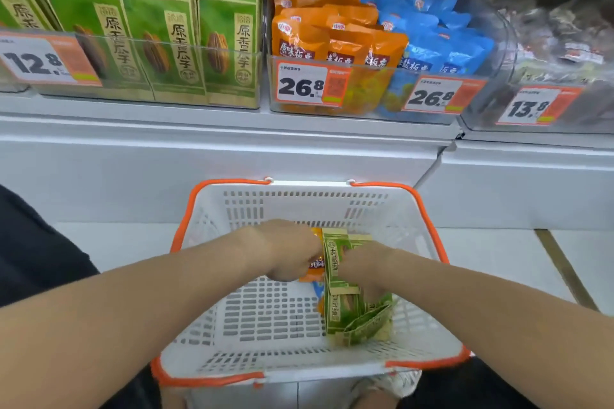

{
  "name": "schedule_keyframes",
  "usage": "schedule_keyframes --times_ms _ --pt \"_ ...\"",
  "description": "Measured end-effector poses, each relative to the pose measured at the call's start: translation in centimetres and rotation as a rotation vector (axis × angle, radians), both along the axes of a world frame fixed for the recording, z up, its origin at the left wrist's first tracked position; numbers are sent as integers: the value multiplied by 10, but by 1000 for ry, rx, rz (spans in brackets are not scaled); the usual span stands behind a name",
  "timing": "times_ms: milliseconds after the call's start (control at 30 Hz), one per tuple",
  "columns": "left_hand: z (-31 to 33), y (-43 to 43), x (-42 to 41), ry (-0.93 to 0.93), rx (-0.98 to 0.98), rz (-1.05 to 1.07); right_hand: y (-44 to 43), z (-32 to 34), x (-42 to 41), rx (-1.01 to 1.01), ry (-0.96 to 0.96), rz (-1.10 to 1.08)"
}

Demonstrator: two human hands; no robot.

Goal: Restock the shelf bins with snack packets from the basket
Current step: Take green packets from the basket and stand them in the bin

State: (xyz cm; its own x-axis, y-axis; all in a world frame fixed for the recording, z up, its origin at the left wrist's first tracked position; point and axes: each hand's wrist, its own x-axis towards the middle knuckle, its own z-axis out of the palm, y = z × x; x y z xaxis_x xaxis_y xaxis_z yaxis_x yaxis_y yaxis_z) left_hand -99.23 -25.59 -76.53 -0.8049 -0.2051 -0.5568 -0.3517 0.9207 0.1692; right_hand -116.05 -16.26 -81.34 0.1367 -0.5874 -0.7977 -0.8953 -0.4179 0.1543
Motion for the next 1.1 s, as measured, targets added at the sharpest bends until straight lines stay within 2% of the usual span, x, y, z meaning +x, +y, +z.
schedule_keyframes --times_ms 100,233,400,500,600,800,867,967,1033,1100 --pt "-3 9 -9 -7 12 -59 21 -26 4 101 8 94" --pt "-10 15 -17 -5 1 -83 42 -44 18 54 -49 147" --pt "-12 13 -20 -16 11 -77 55 -50 34 92 -30 215" --pt "-11 10 -21 -18 9 -50 50 -43 33 85 -61 176" --pt "-12 6 -16 -75 -18 2 30 -35 25 -37 -157 -82" --pt "-4 -8 0 -194 -103 166 -21 -1 10 -335 -578 -715" --pt "2 -14 7 -203 -30 296 -29 8 11 -410 -722 -894" --pt "0 -29 18 -101 121 519 -37 20 19 -535 -895 -1124" --pt "-3 -36 23 1 282 592 -41 25 25 -613 -988 -1245" --pt "-5 -38 24 98 521 677 -47 29 33 -750 -1046 -1271"
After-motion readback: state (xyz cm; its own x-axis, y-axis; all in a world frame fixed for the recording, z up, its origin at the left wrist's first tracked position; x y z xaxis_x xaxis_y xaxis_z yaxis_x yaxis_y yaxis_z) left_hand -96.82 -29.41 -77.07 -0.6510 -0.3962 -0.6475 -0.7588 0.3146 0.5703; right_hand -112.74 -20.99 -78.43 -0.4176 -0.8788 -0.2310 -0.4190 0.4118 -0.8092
